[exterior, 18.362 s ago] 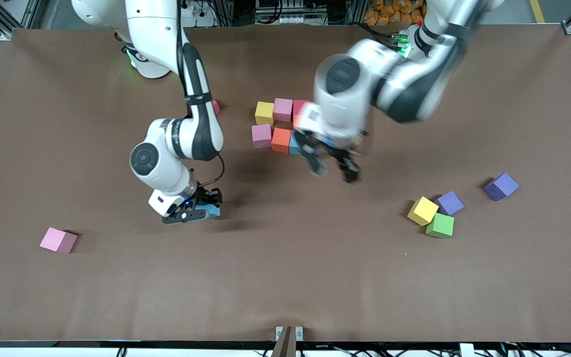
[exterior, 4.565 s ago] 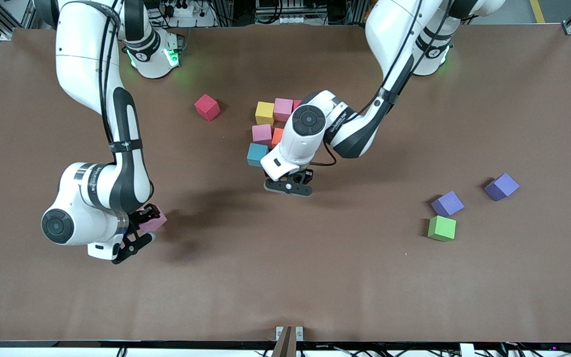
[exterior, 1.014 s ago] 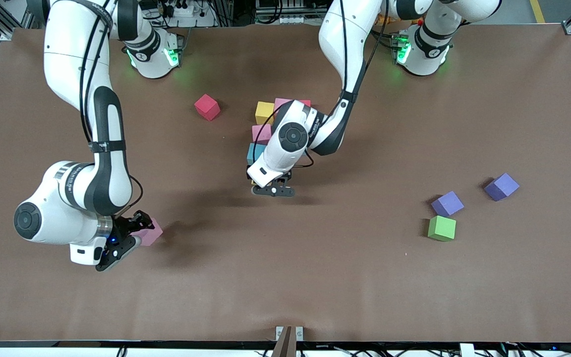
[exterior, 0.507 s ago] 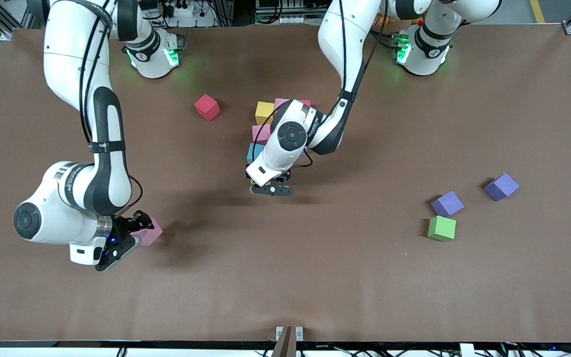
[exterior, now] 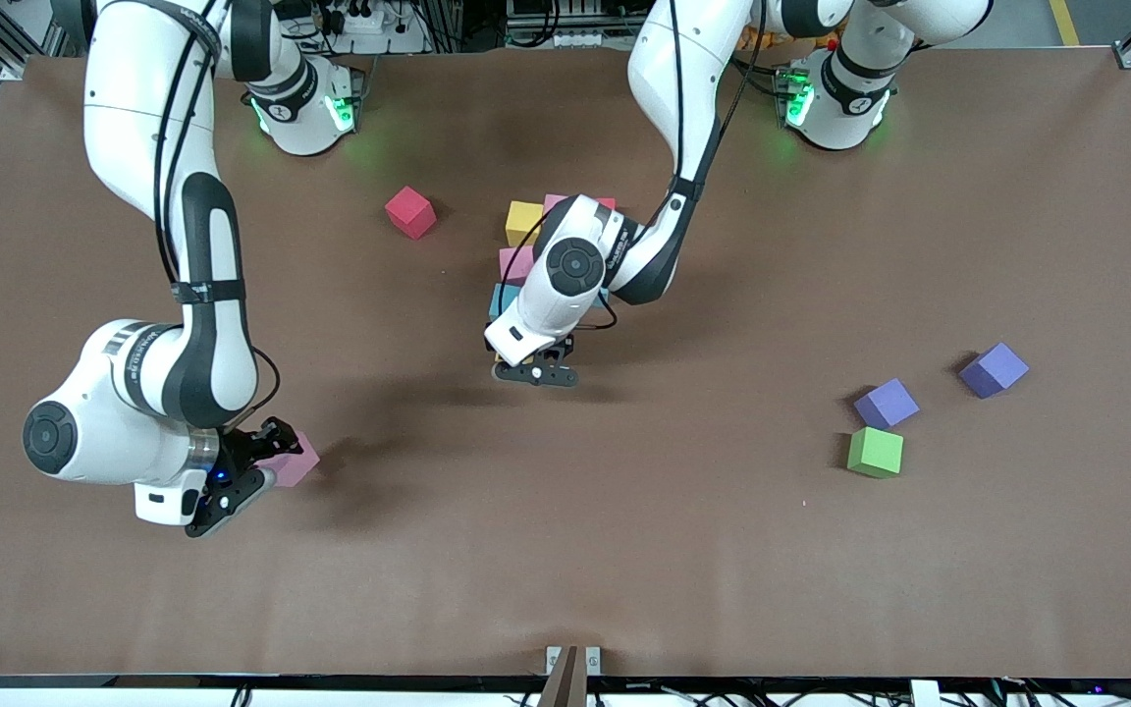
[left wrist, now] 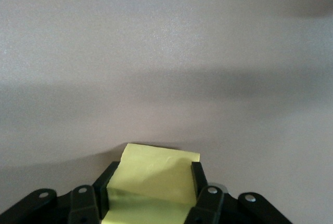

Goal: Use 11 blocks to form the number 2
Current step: 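Set the yellow cube down at the group and open the left gripper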

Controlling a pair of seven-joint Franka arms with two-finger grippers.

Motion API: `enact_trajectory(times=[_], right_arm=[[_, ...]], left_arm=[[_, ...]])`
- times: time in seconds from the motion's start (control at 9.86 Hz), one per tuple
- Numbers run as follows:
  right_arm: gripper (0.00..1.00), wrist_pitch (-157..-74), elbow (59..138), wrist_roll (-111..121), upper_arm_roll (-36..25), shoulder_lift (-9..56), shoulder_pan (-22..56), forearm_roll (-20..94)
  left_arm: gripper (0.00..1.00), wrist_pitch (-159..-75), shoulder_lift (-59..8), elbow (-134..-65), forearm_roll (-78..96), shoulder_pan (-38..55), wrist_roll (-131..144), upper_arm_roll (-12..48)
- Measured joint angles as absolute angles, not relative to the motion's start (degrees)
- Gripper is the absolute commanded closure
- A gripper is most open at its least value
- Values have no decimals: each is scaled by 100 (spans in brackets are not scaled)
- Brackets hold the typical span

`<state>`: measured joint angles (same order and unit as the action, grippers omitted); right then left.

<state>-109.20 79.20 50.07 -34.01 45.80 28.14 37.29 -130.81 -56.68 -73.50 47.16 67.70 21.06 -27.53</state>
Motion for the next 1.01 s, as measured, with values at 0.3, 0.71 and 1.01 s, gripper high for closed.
enact_trajectory(times=[0.3,0.71,1.01], right_arm=[[71,-10920,7920,5009,-3401,4580,2812,3729],[71,-10920,7920,5011,-3400,4582,2812,3734],[71,-10920,7920,5012,-3400,4584,2812,3735]], left_arm=[[90,-13085,-5674,-7345,4716,6772,2106,-2753],[0,-13086,-5747,-7346,4725,6861,2106,-2749],[0,-13174,-5796,-7345,4738,6896,2106,-2752]])
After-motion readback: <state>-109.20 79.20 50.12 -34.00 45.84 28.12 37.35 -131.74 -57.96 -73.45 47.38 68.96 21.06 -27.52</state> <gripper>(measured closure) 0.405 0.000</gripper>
